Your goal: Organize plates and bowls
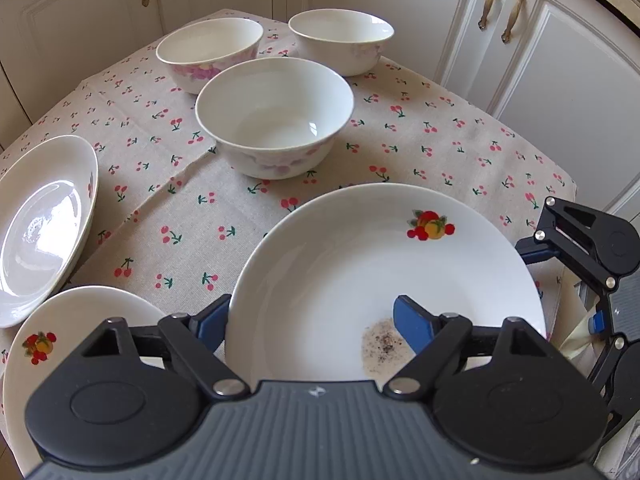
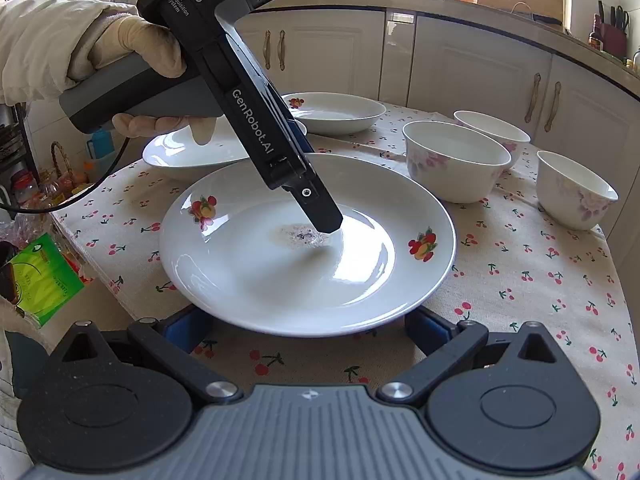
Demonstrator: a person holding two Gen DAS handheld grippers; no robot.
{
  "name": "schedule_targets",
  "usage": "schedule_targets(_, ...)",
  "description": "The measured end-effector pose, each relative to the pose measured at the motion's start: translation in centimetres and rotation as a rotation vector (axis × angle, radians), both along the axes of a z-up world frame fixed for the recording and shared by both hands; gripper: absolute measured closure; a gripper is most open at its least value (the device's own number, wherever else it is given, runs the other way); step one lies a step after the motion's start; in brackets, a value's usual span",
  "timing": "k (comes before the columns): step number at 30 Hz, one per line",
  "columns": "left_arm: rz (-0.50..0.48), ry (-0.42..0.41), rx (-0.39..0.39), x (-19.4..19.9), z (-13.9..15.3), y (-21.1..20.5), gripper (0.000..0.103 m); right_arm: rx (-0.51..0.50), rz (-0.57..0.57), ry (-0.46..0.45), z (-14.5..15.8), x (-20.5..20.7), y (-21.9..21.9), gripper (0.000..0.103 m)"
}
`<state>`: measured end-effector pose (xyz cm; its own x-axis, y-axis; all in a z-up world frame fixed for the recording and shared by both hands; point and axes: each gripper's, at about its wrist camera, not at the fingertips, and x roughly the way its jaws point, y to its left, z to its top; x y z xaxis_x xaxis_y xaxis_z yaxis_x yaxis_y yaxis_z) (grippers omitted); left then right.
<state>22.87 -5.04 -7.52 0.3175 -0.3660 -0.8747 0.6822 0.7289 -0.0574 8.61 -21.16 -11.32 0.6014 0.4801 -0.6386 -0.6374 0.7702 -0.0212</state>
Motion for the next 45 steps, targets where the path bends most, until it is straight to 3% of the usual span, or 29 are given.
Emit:
schedule_targets(15,-0.060,0.060,-0.018,0.5,0.2,-1.0,0.019,-0.023,-0.007,0.010,0.5,-0.2,-1.0,0.000)
schedule_targets(26,-0.100,0.110,0.018,1.2,0.0,-1.4,0.019,-0.032,-0.004,0.022,0.5,0.0,-0.8,0.000)
schedule_targets(45,-0.065,0.058,-0.037,1.1,2.5,-0.1,0.021,-0.013,0.015,0.032,3.1,0.9,-0.8,0.000)
